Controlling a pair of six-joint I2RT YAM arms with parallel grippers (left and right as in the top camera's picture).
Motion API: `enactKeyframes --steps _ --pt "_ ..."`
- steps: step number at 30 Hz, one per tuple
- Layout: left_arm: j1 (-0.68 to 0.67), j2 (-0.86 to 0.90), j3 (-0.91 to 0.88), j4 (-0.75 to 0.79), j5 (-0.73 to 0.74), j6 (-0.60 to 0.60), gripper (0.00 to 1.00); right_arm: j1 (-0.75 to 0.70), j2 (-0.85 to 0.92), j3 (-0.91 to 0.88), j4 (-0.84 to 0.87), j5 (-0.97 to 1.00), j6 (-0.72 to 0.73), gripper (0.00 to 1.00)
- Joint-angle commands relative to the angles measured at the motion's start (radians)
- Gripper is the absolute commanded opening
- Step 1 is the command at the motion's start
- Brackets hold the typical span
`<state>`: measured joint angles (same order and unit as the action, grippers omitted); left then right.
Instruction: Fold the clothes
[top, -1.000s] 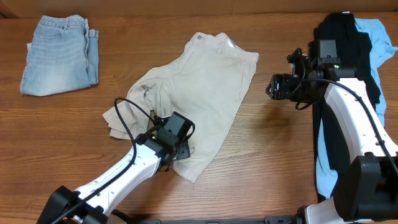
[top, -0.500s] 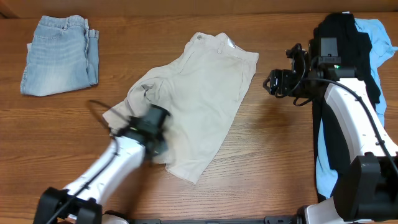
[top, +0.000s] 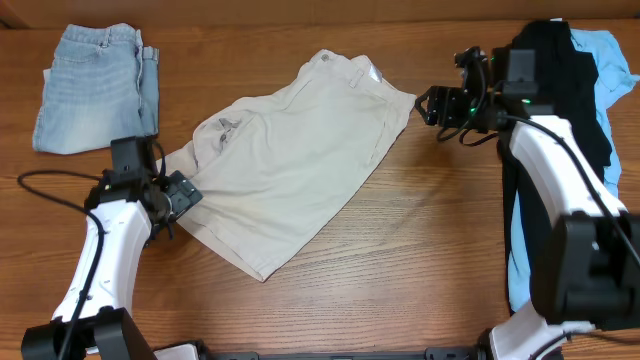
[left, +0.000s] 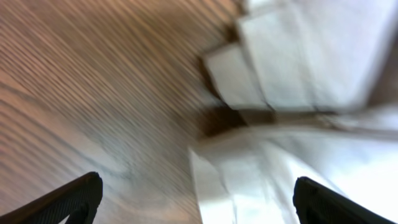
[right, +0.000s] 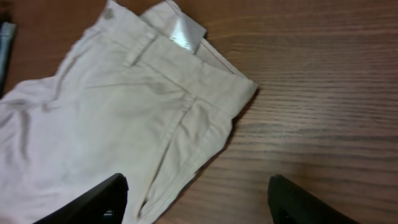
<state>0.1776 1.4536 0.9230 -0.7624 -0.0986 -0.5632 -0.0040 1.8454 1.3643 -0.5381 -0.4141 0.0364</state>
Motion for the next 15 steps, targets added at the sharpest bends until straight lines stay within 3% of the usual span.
enactKeyframes --steps 1,7,15 --pt "-0.100 -0.003 0.115 -0.103 0.077 0.042 1.00 0.007 0.073 0.017 0.060 0.005 0.020 0.73" --pt "-0.381 -0.003 0.108 -0.263 0.062 -0.040 1.00 0.041 0.141 0.017 0.175 0.088 0.051 0.72" --pt "-0.673 -0.003 0.023 -0.199 0.000 -0.202 1.00 0.094 0.159 0.017 0.227 0.249 0.095 0.72"
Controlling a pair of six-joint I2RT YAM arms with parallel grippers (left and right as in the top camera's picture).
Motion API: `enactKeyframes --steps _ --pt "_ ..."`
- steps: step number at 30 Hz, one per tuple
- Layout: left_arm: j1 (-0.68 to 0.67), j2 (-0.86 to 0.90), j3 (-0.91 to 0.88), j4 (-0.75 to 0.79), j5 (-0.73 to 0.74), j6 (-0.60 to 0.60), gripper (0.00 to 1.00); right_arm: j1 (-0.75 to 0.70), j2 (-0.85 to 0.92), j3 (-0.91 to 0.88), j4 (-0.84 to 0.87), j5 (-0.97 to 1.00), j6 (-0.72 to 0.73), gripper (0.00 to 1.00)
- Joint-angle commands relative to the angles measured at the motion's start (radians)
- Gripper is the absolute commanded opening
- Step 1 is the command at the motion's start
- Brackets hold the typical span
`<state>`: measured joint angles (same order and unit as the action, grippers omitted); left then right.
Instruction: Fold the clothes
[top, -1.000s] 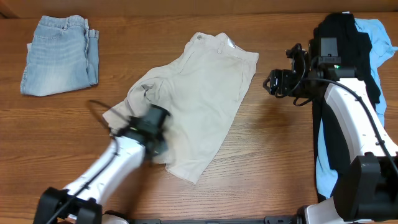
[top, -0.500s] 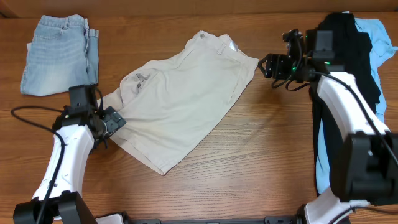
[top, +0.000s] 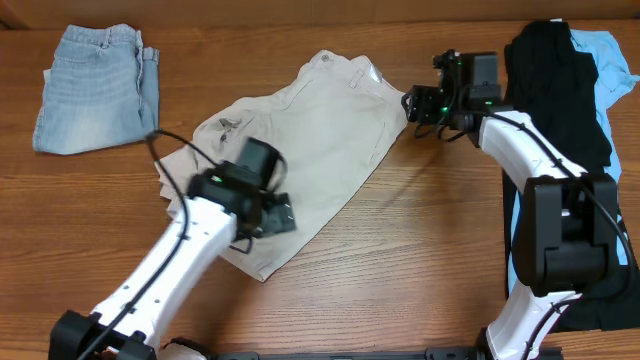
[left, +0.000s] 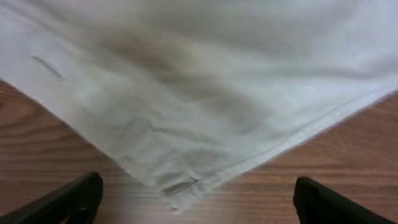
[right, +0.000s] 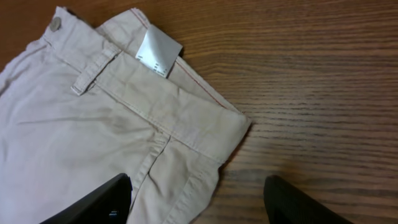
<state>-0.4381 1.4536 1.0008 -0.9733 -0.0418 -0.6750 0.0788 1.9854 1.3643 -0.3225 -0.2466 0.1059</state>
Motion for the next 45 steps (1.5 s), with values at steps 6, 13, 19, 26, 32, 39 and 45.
enactKeyframes --steps 6,13,19,26,32,39,45 --pt "-0.146 -0.003 -0.178 0.109 -0.006 -0.061 1.00 0.012 0.020 0.017 0.004 0.082 0.025 0.72" --pt "-0.144 -0.003 -0.259 0.229 0.000 -0.008 0.98 0.012 0.024 0.016 -0.003 0.082 0.021 0.72" --pt "-0.144 -0.003 -0.327 0.302 0.030 0.112 1.00 0.012 0.047 0.016 -0.008 0.082 0.018 0.72" --pt "-0.144 -0.002 -0.354 0.318 0.026 0.122 0.54 0.012 0.092 0.016 -0.007 0.082 0.018 0.72" --pt "-0.144 -0.002 -0.372 0.331 0.025 0.121 0.07 0.012 0.103 0.016 0.009 0.073 0.018 0.72" --pt "-0.144 -0.003 -0.362 0.316 0.106 0.111 0.04 0.013 0.104 0.016 0.059 0.065 0.018 0.72" --pt "-0.144 -0.003 -0.346 0.289 0.119 0.065 0.04 0.032 0.135 0.016 0.090 0.062 0.018 0.64"
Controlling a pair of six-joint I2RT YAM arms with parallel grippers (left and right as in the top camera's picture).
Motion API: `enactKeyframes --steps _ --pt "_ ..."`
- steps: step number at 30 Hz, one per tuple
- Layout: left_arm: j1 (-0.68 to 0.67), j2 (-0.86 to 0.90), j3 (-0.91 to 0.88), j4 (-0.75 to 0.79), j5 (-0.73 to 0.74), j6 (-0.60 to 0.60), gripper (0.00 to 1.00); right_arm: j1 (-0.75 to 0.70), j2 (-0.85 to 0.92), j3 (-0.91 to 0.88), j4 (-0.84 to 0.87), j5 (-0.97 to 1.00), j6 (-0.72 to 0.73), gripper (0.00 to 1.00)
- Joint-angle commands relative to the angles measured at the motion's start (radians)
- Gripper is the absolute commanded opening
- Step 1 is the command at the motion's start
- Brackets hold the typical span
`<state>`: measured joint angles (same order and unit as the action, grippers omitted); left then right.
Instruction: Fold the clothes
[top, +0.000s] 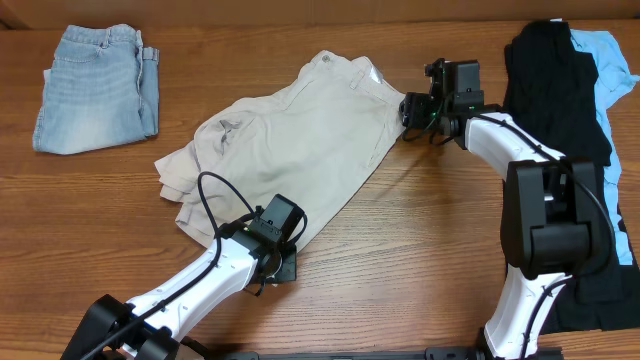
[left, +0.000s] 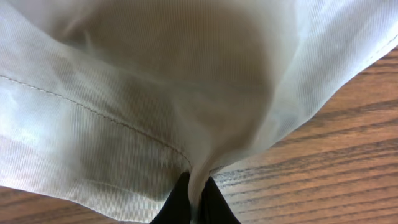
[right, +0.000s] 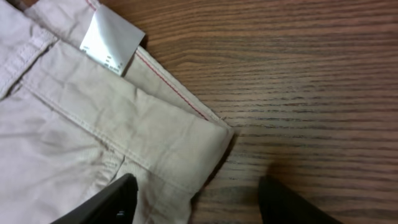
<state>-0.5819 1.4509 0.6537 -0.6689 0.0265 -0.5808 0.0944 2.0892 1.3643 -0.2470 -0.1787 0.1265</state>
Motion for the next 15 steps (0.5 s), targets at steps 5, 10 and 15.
enactKeyframes --steps 5,10,15 --pt "0.000 0.000 0.002 -0.027 0.051 -0.055 0.04 0.037 0.083 0.016 0.034 -0.019 -0.002 0.52" --pt "0.000 0.000 0.003 -0.034 -0.009 -0.083 0.04 0.048 0.096 0.017 0.063 -0.064 0.005 0.39" --pt "0.043 0.000 0.068 -0.132 -0.053 -0.085 0.04 0.041 0.058 0.042 -0.004 -0.111 0.032 0.04"
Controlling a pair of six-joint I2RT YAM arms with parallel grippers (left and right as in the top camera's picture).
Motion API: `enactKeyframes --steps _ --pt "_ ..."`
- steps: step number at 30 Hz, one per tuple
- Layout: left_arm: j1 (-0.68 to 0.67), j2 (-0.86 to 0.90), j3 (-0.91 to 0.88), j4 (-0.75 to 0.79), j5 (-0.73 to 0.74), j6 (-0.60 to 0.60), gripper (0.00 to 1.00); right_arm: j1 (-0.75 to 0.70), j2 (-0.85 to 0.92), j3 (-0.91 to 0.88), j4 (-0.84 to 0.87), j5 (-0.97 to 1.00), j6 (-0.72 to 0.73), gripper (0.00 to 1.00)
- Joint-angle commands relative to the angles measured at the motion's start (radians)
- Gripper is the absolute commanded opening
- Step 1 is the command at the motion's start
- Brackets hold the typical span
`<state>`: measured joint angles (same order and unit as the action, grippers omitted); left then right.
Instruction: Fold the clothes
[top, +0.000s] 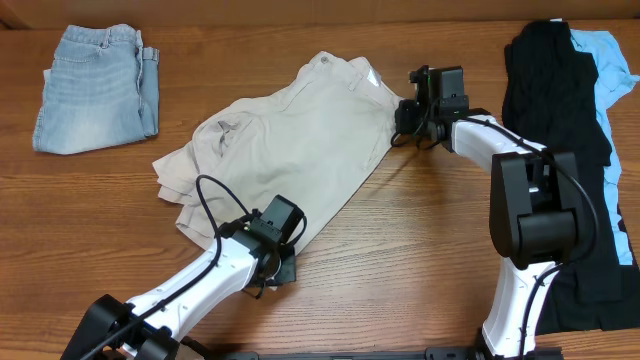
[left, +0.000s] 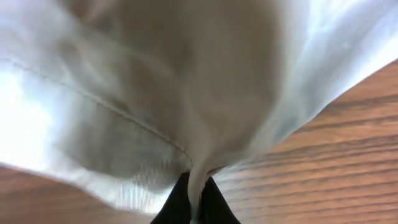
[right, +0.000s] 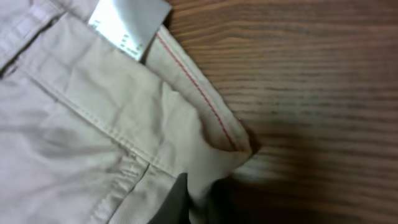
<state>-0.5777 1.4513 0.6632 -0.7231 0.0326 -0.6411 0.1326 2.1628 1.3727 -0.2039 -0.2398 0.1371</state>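
Note:
Beige shorts (top: 290, 150) lie spread across the middle of the table, waistband at the far right, hem at the near left. My left gripper (top: 280, 262) is shut on the hem corner of the shorts (left: 155, 93); the cloth is pinched between its black fingers (left: 179, 202). My right gripper (top: 403, 118) is shut on the waistband corner (right: 205, 146), near the white label (right: 127, 22) and red stitching.
Folded blue jeans (top: 95, 85) lie at the far left. A pile of black (top: 555, 90) and light blue clothes (top: 610, 70) covers the right edge. The bunched leg of the shorts (top: 175, 180) lies at the left. Wood table (top: 430, 260) shows in front.
My right gripper has gone from open at the waistband corner to shut on it. The left gripper stays shut on the hem corner, the cloth pulled slightly.
Both grippers were open, the left beside the shorts' left leg, the right off the waistband corner. Then the left was over the hem and the right nearer the waistband. The left was then shut on the hem corner; now both hold corners.

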Motion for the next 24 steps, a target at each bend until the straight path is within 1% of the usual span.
enactKeyframes --steps 1,2,5,6,7,10,12,13,14,15,20,24 --pt "0.057 0.000 0.091 -0.115 -0.077 -0.024 0.04 -0.002 -0.035 0.043 -0.072 -0.050 0.021 0.04" --pt "0.093 0.000 0.162 -0.188 -0.126 -0.018 0.04 -0.015 -0.092 0.071 -0.135 -0.050 0.021 0.04" --pt "0.175 0.000 0.361 -0.313 -0.198 0.044 0.04 -0.042 -0.212 0.140 -0.263 -0.050 0.021 0.04" --pt "0.214 0.000 0.483 -0.359 -0.201 0.094 0.04 -0.057 -0.295 0.206 -0.372 -0.050 0.020 0.04" --pt "0.233 0.000 0.551 -0.380 -0.201 0.118 0.04 -0.063 -0.327 0.236 -0.419 -0.050 0.020 0.04" --pt "0.283 0.000 0.797 -0.449 -0.201 0.189 0.04 -0.090 -0.465 0.397 -0.652 -0.048 0.012 0.04" --pt "0.306 0.000 0.932 -0.488 -0.201 0.221 0.04 -0.101 -0.527 0.480 -0.753 -0.038 0.010 0.04" --pt "0.323 0.000 1.031 -0.515 -0.203 0.243 0.04 -0.106 -0.562 0.530 -0.808 -0.038 -0.008 0.04" --pt "0.330 0.000 1.070 -0.525 -0.204 0.250 0.04 -0.108 -0.583 0.560 -0.838 -0.034 -0.010 0.04" --pt "0.349 0.000 1.178 -0.553 -0.229 0.254 0.04 -0.109 -0.623 0.619 -0.896 -0.014 -0.010 0.04" --pt "0.370 0.000 1.375 -0.599 -0.301 0.298 0.04 -0.109 -0.729 0.753 -1.027 0.038 -0.011 0.04" --pt "0.370 -0.002 1.509 -0.650 -0.306 0.305 0.04 -0.109 -0.846 0.817 -1.126 0.049 -0.010 0.04"
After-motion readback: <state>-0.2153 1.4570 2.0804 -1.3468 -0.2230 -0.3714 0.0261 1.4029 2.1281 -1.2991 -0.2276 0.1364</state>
